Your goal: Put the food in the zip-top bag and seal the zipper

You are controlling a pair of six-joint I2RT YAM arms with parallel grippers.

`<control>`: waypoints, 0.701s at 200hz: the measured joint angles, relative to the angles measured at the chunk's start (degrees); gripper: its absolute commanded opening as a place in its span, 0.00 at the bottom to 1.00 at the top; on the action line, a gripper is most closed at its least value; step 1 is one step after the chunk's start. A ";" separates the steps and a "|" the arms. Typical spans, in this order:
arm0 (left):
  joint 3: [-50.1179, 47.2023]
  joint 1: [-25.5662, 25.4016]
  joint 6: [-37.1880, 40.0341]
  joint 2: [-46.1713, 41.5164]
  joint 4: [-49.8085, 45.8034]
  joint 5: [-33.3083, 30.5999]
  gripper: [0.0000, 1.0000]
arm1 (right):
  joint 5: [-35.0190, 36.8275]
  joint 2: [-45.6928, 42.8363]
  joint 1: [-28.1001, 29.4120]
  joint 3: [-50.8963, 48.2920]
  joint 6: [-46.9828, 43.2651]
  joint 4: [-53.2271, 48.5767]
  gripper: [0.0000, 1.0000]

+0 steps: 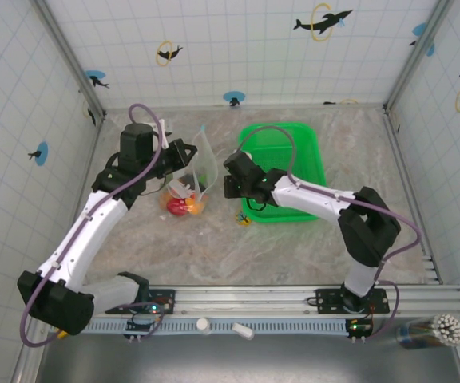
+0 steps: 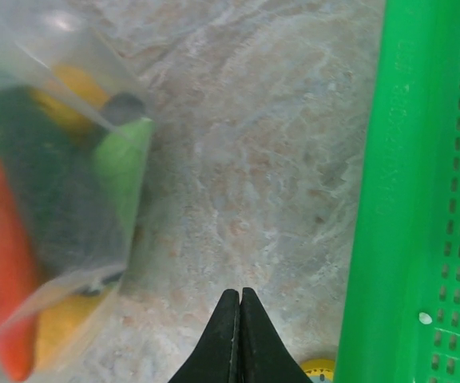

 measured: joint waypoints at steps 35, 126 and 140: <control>-0.33 0.00 -0.90 -0.13 1.09 0.20 0.00 | 5.88 4.66 -0.35 4.22 1.51 -6.73 0.06; -13.38 0.00 -11.08 -1.75 15.72 5.84 0.00 | 16.37 0.72 -13.73 -2.16 -2.01 -9.03 0.25; -16.65 0.00 -14.40 -1.99 19.91 6.14 0.00 | 15.65 -3.30 -13.46 -5.81 -3.87 -6.95 0.31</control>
